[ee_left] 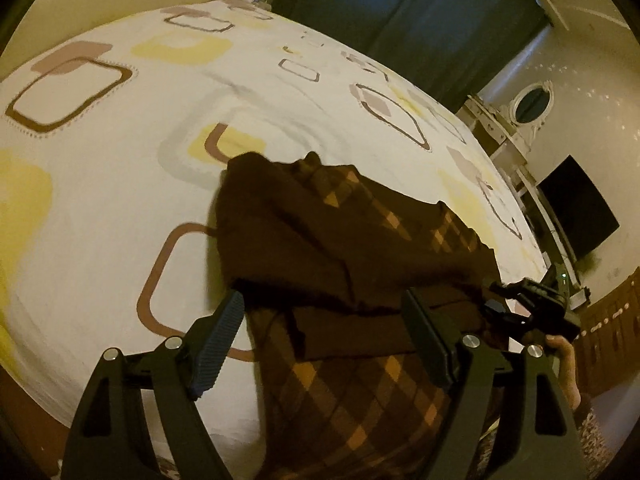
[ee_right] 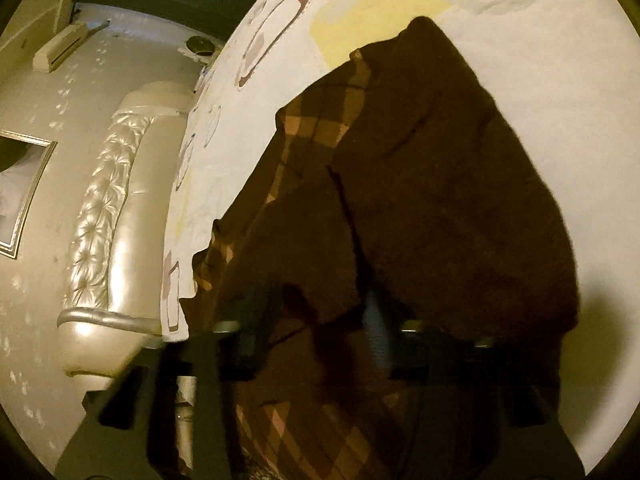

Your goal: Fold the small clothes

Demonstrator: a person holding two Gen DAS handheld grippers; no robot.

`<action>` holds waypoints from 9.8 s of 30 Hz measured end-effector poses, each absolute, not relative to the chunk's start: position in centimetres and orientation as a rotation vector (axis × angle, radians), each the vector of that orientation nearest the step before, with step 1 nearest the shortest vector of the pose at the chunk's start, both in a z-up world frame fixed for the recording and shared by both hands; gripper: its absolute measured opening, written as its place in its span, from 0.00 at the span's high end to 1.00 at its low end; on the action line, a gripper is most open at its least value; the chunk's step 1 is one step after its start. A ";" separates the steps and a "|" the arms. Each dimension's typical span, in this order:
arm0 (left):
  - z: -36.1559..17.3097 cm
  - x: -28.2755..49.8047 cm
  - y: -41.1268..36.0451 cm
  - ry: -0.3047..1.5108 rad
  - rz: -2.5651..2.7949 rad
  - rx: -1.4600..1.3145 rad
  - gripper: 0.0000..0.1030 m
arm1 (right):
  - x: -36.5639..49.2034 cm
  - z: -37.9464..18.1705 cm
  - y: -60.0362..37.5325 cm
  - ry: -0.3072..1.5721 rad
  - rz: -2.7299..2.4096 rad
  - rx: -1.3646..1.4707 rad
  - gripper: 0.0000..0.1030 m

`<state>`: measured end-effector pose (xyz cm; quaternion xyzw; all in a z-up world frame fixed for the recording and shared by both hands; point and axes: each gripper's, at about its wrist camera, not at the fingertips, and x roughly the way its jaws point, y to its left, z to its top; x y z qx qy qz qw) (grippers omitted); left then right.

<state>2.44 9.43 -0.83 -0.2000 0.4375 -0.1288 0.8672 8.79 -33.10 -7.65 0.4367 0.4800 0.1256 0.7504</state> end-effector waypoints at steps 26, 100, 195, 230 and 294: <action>-3.1 4.5 7.8 0.989 -0.245 -0.436 0.22 | 3.8 -7.0 -39.8 0.937 0.245 1.022 0.96; -5.8 1.5 10.6 1.099 -0.409 -0.464 0.20 | 0.8 -7.6 -43.1 1.058 0.409 0.731 0.66; -9.6 -3.1 12.7 1.298 -0.561 -0.568 0.51 | -5.9 -7.2 -43.1 1.100 0.642 0.735 0.67; -9.8 -2.8 8.7 1.350 -0.689 -0.502 0.34 | -7.6 -10.5 -43.1 1.256 0.702 0.650 0.58; 2.2 6.3 13.6 0.750 -0.572 -1.266 0.96 | 2.4 4.2 -44.6 0.693 0.825 0.998 0.96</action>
